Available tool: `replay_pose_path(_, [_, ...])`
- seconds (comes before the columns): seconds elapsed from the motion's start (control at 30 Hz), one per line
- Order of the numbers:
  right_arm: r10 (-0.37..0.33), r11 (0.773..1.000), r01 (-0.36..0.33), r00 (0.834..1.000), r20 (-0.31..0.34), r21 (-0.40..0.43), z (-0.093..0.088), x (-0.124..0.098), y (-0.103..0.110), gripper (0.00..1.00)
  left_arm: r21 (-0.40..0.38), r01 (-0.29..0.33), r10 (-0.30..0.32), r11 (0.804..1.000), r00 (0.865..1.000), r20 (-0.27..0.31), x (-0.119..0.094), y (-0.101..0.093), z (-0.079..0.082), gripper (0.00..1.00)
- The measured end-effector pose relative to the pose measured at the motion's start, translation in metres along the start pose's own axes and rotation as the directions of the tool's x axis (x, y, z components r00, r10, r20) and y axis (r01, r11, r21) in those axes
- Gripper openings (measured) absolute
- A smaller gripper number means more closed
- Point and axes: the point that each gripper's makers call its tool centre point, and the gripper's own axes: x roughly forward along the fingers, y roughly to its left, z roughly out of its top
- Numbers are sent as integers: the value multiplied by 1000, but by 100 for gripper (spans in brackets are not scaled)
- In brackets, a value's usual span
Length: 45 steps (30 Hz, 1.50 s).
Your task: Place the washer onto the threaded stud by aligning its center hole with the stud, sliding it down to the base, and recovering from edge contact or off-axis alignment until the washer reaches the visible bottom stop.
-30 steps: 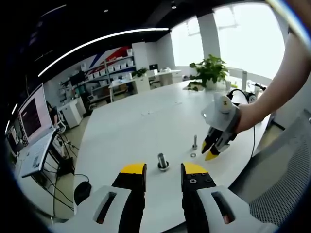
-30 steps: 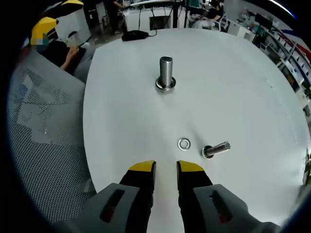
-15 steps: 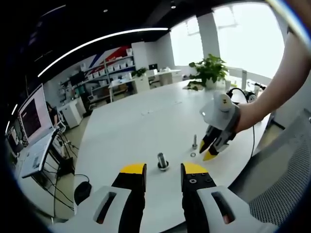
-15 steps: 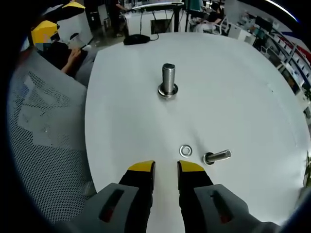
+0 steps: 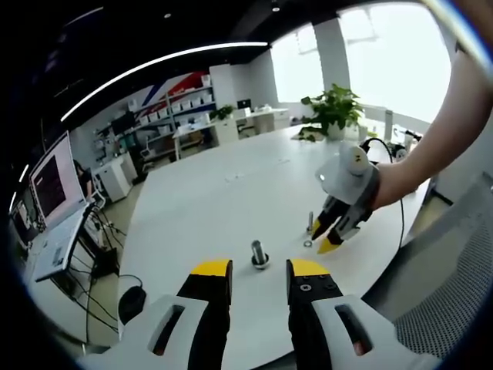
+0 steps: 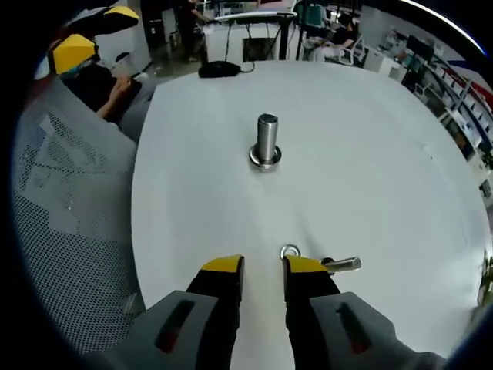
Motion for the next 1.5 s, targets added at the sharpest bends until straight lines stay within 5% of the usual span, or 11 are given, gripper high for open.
replay_pose_path(0.6, [22,1000,-21,998,-51,10,-12,13,-2,22,0,8,-8,1000,1000,-10,2,-2,-2,26])
replay_pose_path(1.5, [-10,1000,10,999,-40,10,-10,10,-5,22,8,13,-12,1000,1000,-17,2,-3,-3,26])
